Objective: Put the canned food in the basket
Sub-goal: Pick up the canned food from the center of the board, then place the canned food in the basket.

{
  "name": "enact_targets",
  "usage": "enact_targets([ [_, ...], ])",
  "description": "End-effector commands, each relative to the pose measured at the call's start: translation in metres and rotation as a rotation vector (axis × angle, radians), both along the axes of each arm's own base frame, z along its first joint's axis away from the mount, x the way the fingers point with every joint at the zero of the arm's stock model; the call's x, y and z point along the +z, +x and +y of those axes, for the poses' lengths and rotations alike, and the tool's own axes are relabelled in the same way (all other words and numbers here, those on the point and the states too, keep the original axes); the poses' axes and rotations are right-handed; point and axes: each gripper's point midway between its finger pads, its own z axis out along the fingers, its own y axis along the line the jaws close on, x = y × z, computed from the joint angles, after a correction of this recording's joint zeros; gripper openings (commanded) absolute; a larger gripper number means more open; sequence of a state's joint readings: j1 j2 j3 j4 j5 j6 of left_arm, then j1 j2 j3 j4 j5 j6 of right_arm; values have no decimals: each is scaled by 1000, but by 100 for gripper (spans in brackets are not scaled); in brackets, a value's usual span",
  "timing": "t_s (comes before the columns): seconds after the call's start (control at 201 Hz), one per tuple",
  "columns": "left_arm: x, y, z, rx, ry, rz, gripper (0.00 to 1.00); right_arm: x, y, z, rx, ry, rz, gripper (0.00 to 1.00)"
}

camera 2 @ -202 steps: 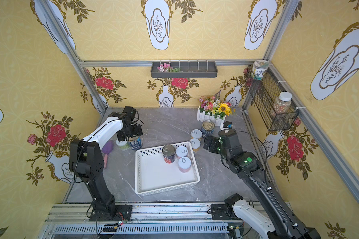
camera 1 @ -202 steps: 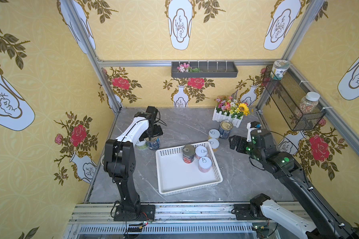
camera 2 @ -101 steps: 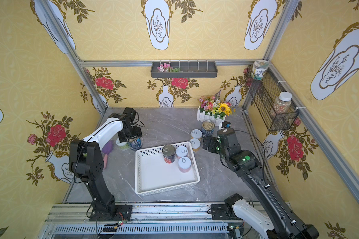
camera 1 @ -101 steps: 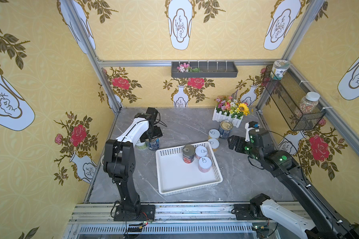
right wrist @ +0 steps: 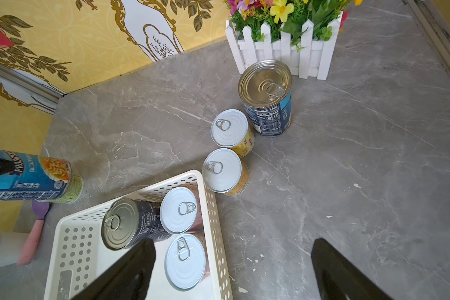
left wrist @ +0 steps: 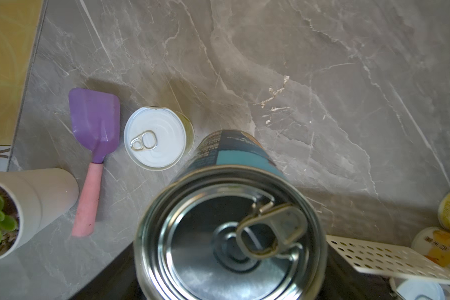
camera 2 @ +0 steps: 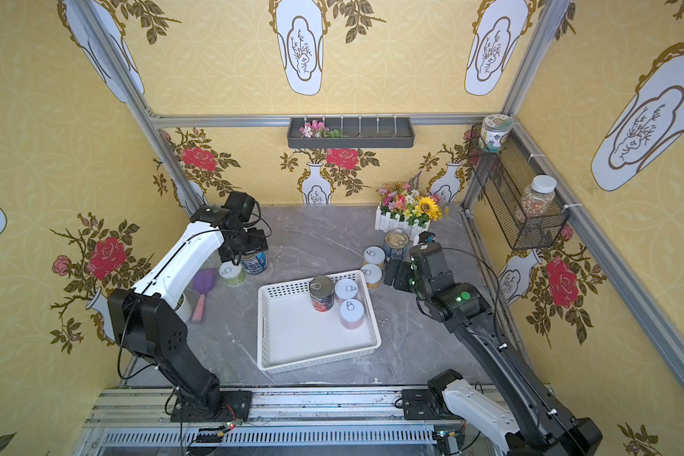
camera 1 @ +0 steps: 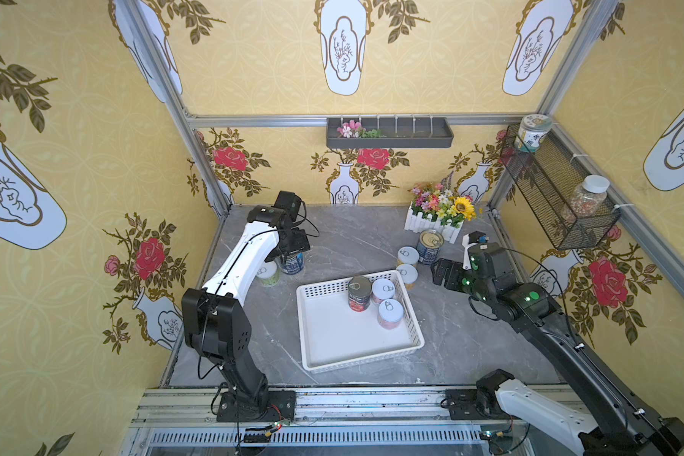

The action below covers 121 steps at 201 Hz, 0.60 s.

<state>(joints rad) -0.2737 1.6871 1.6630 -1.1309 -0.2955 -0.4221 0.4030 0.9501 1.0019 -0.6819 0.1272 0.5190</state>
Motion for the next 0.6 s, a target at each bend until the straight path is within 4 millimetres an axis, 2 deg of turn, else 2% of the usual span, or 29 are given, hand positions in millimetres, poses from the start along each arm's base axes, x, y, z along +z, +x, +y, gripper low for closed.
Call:
enact_targets([
  [0.0, 20, -9, 1, 10, 8, -26, 83, 4, 4, 3, 10, 12, -21, 97],
  [0.159, 46, -25, -13, -14, -61, -65, 83, 2, 4, 3, 12, 9, -17, 97],
  [0.359, 69, -53, -53, -99, -139, -81, 82, 1, 4, 3, 9, 8, -13, 97],
  [0.429, 72, -59, -62, -118, -166, -81, 82, 0, 4, 4, 10, 8, -11, 97],
  [0.463, 73, -67, -74, -149, -177, -79, 82, 0, 4, 4, 11, 8, -12, 97],
  [0.598, 71, -77, -85, -170, -195, -68, 82, -1, 5, 4, 11, 8, -8, 97],
])
